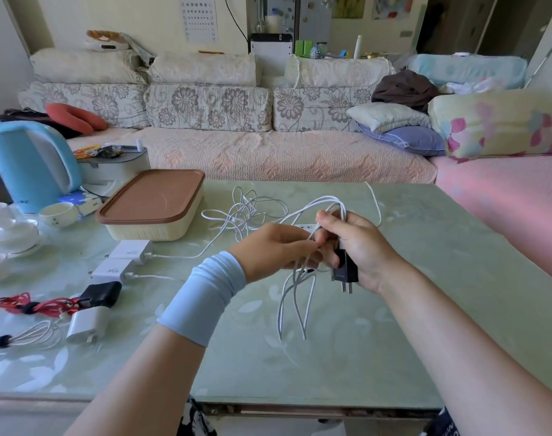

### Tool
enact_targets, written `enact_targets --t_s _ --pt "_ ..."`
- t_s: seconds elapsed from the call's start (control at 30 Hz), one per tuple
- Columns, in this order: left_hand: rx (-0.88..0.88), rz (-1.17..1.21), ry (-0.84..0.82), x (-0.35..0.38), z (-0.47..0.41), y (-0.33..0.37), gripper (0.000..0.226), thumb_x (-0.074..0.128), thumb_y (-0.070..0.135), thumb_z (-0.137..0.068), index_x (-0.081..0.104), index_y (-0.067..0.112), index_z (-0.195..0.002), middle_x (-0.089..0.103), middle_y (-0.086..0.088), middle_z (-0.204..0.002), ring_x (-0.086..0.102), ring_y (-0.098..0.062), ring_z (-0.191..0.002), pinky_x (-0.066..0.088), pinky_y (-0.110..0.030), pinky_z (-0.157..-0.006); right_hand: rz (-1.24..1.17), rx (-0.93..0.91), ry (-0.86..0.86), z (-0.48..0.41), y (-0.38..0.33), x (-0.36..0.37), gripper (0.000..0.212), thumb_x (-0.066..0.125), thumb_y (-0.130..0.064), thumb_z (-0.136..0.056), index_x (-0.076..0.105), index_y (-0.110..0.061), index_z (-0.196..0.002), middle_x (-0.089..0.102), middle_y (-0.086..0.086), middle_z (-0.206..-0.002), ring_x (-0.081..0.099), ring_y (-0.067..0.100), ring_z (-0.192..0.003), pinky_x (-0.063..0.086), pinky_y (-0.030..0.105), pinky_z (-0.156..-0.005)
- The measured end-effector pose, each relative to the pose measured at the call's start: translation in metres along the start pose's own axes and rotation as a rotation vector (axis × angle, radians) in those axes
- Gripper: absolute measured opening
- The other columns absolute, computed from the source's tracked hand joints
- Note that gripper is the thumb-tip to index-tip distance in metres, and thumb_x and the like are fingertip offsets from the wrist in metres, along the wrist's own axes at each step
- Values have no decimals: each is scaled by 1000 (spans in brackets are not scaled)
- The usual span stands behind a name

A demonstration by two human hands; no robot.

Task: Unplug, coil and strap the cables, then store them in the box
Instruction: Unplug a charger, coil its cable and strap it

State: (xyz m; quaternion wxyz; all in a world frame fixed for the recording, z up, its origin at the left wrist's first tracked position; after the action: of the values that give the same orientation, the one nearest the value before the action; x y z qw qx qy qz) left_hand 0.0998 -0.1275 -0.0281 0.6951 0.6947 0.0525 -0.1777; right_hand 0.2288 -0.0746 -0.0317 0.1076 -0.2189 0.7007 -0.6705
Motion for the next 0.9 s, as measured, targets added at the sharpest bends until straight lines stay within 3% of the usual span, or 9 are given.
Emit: enact_targets --t_s 0.07,0.17,0.27,0.43,0.53,0.63,0.7,0.83,0.9 --pt "-5 25 -16 5 -2 -3 18 49 11 -99 66 3 -95 72 -10 -82 70 -25 -75 57 -39 -87 51 -19 32 -1 0 -2 31 60 -22 -97 53 -7 -70 60 7 -62 38 16 -37 31 23 -43" --pt "-66 228 21 3 -3 -6 25 42 11 -102 61 7 -86 47 -1 -58 43 -14 -47 57 -35 -69 123 -39 86 -3 2 -6 26 67 -26 -92 53 -12 -75 54 5 -68 38 17 -43 31 27 -46" --pt "-78 525 88 0 -4 -5 27 35 16 -105 54 12 -85 32 1 -60 27 -11 -47 46 -26 -55 186 -46 40 0 3 -1 22 72 -32 -87 64 -19 -71 56 6 -74 40 16 -46 32 25 -44" --pt "-58 904 117 -5 -11 -6 30 29 18 -105 49 13 -84 31 6 -55 26 -7 -42 42 -22 -55 278 46 -108 4 8 10 26 85 -45 -68 72 -24 -77 55 15 -67 37 17 -46 26 26 -46" --pt "-35 1116 122 -5 -14 -6 29 28 17 -103 47 11 -83 30 6 -55 27 -7 -41 35 -17 -45 339 104 -151 8 10 12 28 84 -35 -74 67 -15 -83 49 5 -49 32 18 -41 23 27 -47" --pt "-20 1277 134 -2 -17 -5 30 29 17 -103 46 12 -79 29 6 -54 25 -8 -41 32 -17 -41 417 104 -230 16 6 20 21 79 -24 -80 69 -10 -92 72 4 -68 32 16 -43 24 28 -47" --pt "2 1310 139 -6 -18 -3 30 30 16 -102 46 14 -78 29 7 -53 25 -7 -40 28 -16 -39 487 126 -301 19 10 24 21 76 -22 -84 70 -7 -98 76 7 -81 38 13 -43 30 25 -45" --pt "34 1048 245 -35 -12 -2 28 29 13 -101 45 18 -78 29 8 -53 22 -5 -37 16 -16 -35 626 254 -463 27 18 28 25 68 -33 -90 70 -8 -83 68 6 -69 38 15 -44 30 27 -47" --pt "48 930 327 -51 -5 -4 29 28 12 -102 47 17 -79 28 8 -54 21 -5 -38 14 -15 -36 647 325 -562 31 18 28 20 65 -29 -93 69 -13 -83 72 1 -76 37 12 -43 30 24 -44"
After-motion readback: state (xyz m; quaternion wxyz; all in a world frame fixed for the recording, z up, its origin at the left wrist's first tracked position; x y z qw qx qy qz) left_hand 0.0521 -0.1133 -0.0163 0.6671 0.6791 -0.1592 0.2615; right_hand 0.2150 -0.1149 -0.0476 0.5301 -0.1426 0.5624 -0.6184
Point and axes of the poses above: each hand's wrist, its own z-axis away from the middle knuckle, its own x-axis out of the palm, y = z × x, the point moved 5 cm from there along -z, towards the middle knuckle
